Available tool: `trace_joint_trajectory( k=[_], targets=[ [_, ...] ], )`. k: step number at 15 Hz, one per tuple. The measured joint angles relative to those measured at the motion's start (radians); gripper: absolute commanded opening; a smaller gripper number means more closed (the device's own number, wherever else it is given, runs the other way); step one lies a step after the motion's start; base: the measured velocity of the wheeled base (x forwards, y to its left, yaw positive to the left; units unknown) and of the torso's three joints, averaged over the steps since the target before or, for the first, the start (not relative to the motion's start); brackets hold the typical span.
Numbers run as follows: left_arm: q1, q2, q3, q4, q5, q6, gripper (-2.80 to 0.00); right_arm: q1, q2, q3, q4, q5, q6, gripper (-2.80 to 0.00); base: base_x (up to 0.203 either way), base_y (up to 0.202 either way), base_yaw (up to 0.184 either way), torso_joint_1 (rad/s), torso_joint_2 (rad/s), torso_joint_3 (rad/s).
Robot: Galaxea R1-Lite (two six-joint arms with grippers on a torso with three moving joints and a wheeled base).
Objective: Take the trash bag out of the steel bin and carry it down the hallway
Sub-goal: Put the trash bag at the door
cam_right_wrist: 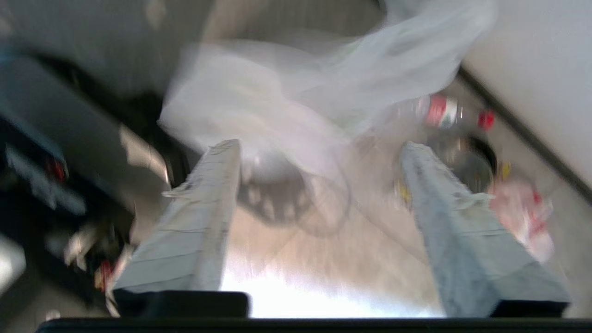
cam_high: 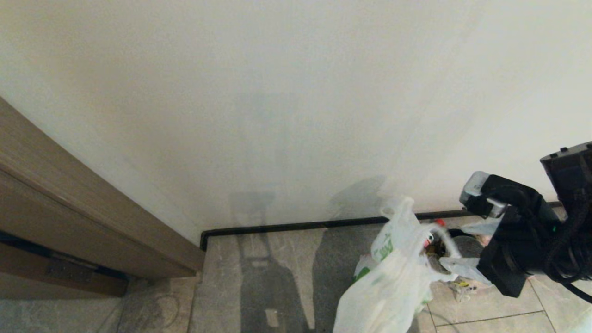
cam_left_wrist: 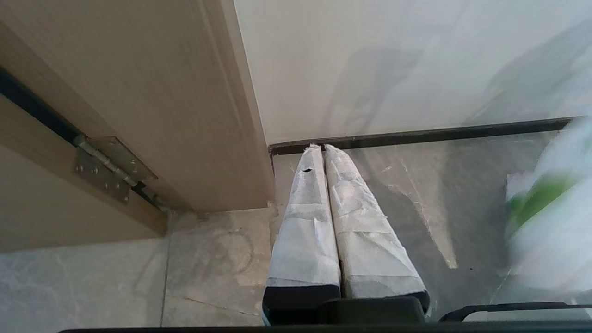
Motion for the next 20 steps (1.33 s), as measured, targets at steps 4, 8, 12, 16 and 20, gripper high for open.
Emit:
trace_joint_trajectory(
  k=[4,8,12,16,20],
  targets=[
    [0.000,0.000,0.000,0.000,0.000,0.000,-2.80,0.001,-0.053,0.015,0.181,-0.076,-0.073,0.00,0.000,0.000,0.000,0.000,0.00,0.000],
    [0.000,0.000,0.000,0.000,0.000,0.000,-2.80,0.001,-0.149,0.027,0.184,-0.085,-0.003,0.00,0.000,0.000,0.000,0.000,0.00,0.000],
    [0.000,0.000,0.000,0.000,0.000,0.000,-2.80,-0.006,-0.383,0.105,0.192,-0.154,0.168,-2.80,0.000,0.000,0.000,0.000,0.00,0.000],
    [0.000,0.000,0.000,0.000,0.000,0.000,-2.80,-0.019,-0.638,0.219,0.156,-0.210,0.282,-2.80,0.000,0.000,0.000,0.000,0.00,0.000],
    [0.000,0.000,0.000,0.000,0.000,0.001,-2.80,-0.024,-0.937,0.396,0.028,-0.255,0.332,-2.80,0.000,0.000,0.000,0.000,0.00,0.000]
  ],
)
